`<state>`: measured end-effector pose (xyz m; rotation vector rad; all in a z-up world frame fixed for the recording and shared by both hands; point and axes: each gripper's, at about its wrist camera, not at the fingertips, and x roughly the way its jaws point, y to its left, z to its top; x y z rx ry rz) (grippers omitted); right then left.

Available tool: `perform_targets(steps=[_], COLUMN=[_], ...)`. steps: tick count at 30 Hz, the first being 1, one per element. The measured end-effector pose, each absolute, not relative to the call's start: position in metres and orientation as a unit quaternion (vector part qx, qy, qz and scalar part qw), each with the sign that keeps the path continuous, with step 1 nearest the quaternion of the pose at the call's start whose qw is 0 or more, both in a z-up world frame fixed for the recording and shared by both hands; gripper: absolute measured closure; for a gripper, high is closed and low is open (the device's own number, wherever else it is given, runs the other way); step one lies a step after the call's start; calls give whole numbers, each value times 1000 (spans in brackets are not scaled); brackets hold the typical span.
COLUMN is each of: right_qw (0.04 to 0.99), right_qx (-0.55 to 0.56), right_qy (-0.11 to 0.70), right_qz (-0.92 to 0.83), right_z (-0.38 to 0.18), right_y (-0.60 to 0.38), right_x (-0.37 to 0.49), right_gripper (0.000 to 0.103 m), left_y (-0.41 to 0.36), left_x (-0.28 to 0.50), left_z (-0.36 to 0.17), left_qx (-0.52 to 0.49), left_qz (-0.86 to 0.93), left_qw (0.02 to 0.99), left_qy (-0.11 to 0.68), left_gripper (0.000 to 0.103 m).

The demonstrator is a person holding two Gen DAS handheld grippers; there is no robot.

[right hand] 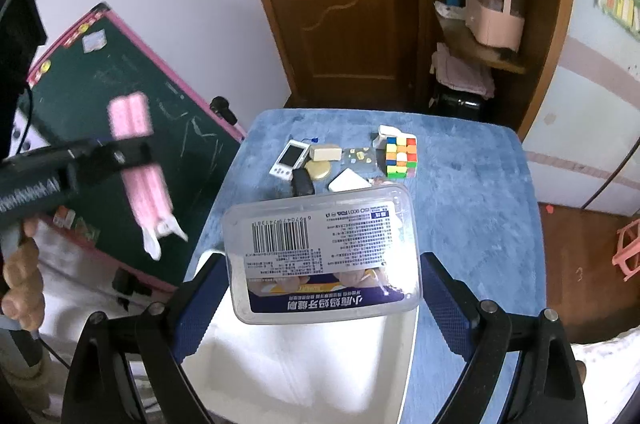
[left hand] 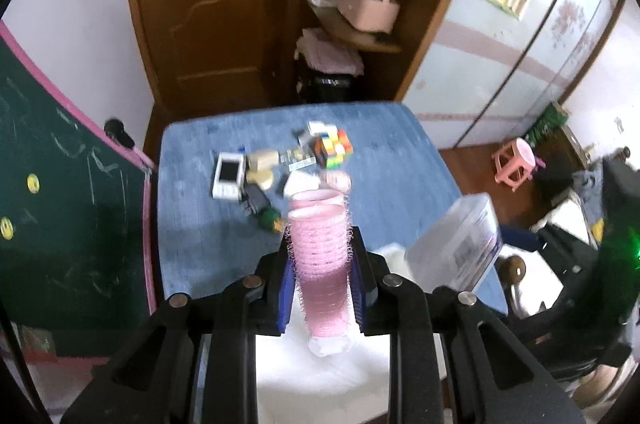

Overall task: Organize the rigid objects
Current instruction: 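Carry roller and clear box to the white tray and release both there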

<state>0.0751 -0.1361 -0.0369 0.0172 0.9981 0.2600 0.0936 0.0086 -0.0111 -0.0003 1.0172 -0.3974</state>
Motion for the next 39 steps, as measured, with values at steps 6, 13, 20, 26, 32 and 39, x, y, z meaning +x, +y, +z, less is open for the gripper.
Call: perform_targets(steps=[6, 13, 20, 26, 32, 39], right_qw=[861, 807, 754, 734, 730, 739], right_qx=[-36, -57, -32, -13, -26, -34], right_qy=[492, 576, 650, 676, 681, 669], right_qz=[122, 116, 86, 64, 53, 66], right_z=[-56, -140, -221, -256, -269, -259], right_y=[-114, -97, -106, -112, -108, -100], right_x=[32, 11, 6, 6, 8, 7], right_gripper=[9, 9, 9, 9, 8, 8], left_y=[12, 11, 9, 6, -3, -6], left_x=[66, 44, 35, 35, 27, 17], left_z=[-58, -137, -213, -245, -255, -235], left_qx=[9, 26, 16, 20, 57, 81], left_qz=[-188, -204, -196, -190, -182, -189], left_qw=[833, 793, 756, 741, 728, 746], left_qy=[520, 574, 624, 644, 658, 634], left_gripper=[78, 78, 78, 78, 50, 17])
